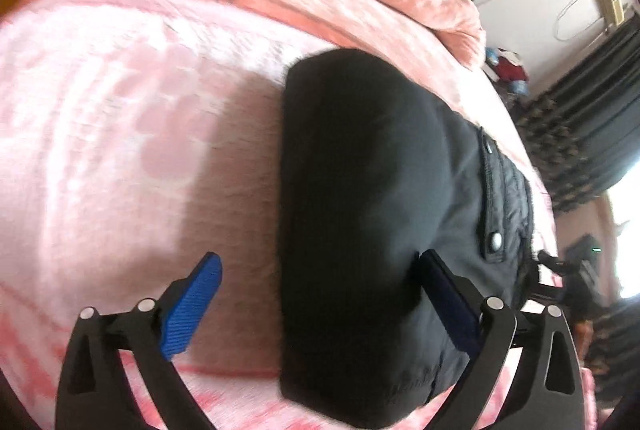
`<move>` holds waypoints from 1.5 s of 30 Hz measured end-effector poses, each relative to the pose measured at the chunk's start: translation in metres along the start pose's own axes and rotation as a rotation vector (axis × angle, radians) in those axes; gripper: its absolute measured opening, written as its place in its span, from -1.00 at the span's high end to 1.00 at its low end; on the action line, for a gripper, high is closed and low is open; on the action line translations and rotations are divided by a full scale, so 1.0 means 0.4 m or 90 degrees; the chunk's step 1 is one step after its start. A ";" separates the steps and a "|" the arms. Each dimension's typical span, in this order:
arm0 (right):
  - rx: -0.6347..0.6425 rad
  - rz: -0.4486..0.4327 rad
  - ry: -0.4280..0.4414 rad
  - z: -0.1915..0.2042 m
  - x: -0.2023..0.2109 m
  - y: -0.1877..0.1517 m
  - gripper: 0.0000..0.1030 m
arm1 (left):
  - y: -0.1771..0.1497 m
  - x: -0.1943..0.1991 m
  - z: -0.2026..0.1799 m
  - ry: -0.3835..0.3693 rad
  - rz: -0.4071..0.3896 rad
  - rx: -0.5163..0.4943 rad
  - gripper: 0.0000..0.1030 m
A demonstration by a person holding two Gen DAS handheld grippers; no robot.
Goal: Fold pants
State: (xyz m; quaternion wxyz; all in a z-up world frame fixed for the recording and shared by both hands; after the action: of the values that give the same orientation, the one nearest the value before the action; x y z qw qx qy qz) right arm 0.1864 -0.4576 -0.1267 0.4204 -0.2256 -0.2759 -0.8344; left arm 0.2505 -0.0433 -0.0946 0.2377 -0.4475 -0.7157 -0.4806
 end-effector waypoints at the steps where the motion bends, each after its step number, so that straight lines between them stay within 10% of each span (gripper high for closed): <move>1: 0.003 -0.010 -0.006 0.000 0.013 -0.004 -0.63 | -0.010 0.018 -0.004 0.017 -0.012 -0.012 -0.92; 12: 0.141 -0.102 -0.216 0.120 0.104 -0.147 -0.76 | -0.124 0.155 -0.071 0.166 -0.057 -0.108 -0.92; 19: 0.196 -0.124 -0.303 0.218 0.104 -0.231 -0.89 | -0.190 0.229 -0.122 0.157 -0.063 -0.119 -0.92; 45: 0.318 -0.188 -0.356 0.437 0.230 -0.399 -0.94 | -0.259 0.438 -0.265 0.148 -0.146 -0.170 -0.92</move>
State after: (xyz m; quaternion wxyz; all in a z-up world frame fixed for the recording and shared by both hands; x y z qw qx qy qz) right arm 0.0297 -0.3180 0.0165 0.2466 -0.2929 -0.6036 -0.6993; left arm 0.0657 -0.0805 0.0363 0.2012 -0.3323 -0.6595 -0.6436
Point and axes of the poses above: each gripper's, at about its wrist camera, not at the fingertips, and x roughly against the way its jaws point, z to its left, y to its top, the point moved 2 cm from there along -x, roughly the way its jaws point, and after that the axes turned 5 degrees about -z, right-handed, at the moved point
